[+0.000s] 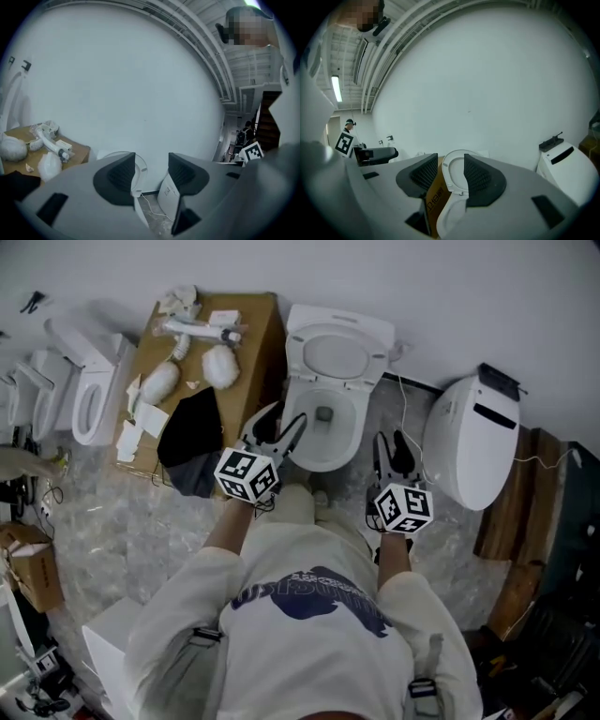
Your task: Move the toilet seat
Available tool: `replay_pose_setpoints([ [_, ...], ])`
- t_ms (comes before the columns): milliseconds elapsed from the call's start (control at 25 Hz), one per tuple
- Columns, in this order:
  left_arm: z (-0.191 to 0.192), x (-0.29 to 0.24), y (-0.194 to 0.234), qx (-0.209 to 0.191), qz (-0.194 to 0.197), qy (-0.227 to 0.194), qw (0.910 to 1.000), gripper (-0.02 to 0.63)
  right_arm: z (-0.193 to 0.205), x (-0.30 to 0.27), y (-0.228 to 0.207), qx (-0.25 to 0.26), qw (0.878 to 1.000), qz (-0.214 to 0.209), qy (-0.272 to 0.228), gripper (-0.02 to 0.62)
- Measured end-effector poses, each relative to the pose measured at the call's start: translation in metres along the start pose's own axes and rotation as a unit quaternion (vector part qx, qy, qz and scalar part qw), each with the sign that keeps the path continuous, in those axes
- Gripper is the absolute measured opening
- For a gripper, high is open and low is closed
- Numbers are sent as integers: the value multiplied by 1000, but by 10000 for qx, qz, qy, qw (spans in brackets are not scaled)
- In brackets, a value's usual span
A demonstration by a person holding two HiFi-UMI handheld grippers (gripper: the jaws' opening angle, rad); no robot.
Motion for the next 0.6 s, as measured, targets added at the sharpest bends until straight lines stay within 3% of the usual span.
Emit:
replay_pose_setpoints([
  [320,-5,50,-38,-555,-291,-244,9977,58,4,59,26,445,9989,109,-117,16],
  [440,-6,72,-42,-895,-590,-96,9942,8,7,74,34,359,9991,143,-157,9],
  [600,-6,102,-44,-1069,-792,-77,9911,-2,6,91,47,400,9987,199,-258,9],
])
Point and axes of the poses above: the fingertips, and each gripper's own axes: x backward along the fingers, y to its left, z out of its underside, the point moved 7 cm from there along x, backward along the fingers, and after that the axes turned 1 degree about x, right-handed, at the moved point
